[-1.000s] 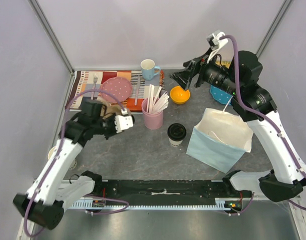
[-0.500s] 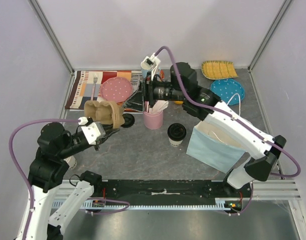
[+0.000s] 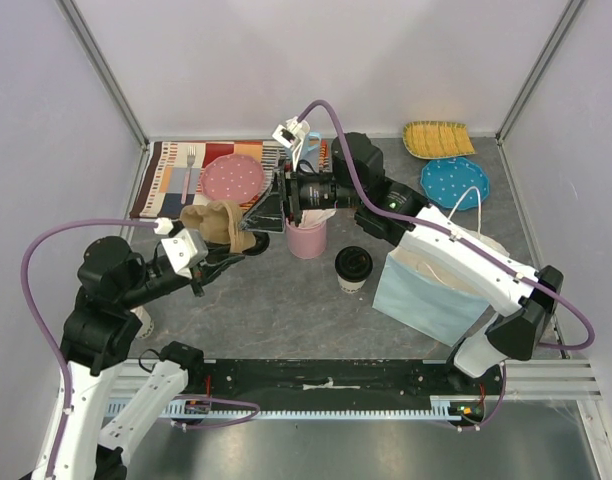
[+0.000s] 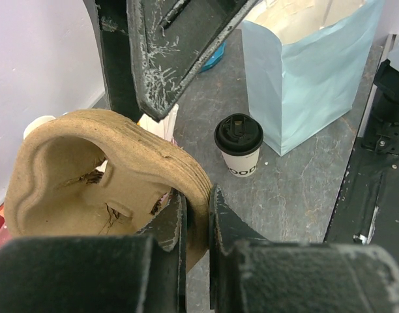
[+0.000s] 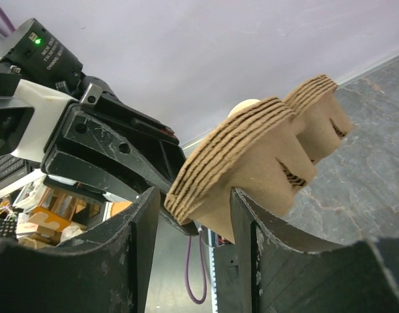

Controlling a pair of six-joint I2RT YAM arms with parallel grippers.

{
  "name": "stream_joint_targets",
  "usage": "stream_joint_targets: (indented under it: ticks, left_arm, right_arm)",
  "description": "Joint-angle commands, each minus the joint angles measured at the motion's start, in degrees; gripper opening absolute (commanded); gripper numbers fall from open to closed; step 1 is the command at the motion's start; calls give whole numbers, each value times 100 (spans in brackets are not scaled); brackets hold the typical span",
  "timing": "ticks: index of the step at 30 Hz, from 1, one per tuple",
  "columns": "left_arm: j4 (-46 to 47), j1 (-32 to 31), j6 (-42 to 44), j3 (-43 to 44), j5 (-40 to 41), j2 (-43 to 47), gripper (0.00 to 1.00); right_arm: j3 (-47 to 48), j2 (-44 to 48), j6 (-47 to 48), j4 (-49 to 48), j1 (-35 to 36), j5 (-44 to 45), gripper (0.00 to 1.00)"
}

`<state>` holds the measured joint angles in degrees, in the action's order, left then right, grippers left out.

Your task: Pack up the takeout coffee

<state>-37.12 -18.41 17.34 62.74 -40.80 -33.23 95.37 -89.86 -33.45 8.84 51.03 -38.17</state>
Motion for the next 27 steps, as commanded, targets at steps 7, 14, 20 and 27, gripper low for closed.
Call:
stream_joint_targets:
  ticks: [7, 14, 20, 27]
  left_arm:
    - [724, 13, -100, 133, -350, -122, 2]
    - [891, 13, -82, 107, -596, -122, 2]
    - [996, 13, -12, 28, -728, -227, 2]
    - [1058, 5, -3, -227, -1088, -491, 2]
  right_arm:
    - [69, -356, -197, -348, 206, -138, 50]
    - [34, -418, -372, -550, 206, -182, 26]
    - [34, -488, -495, -576, 215, 2, 1]
    - [-45, -760, -654, -480, 294, 319, 47]
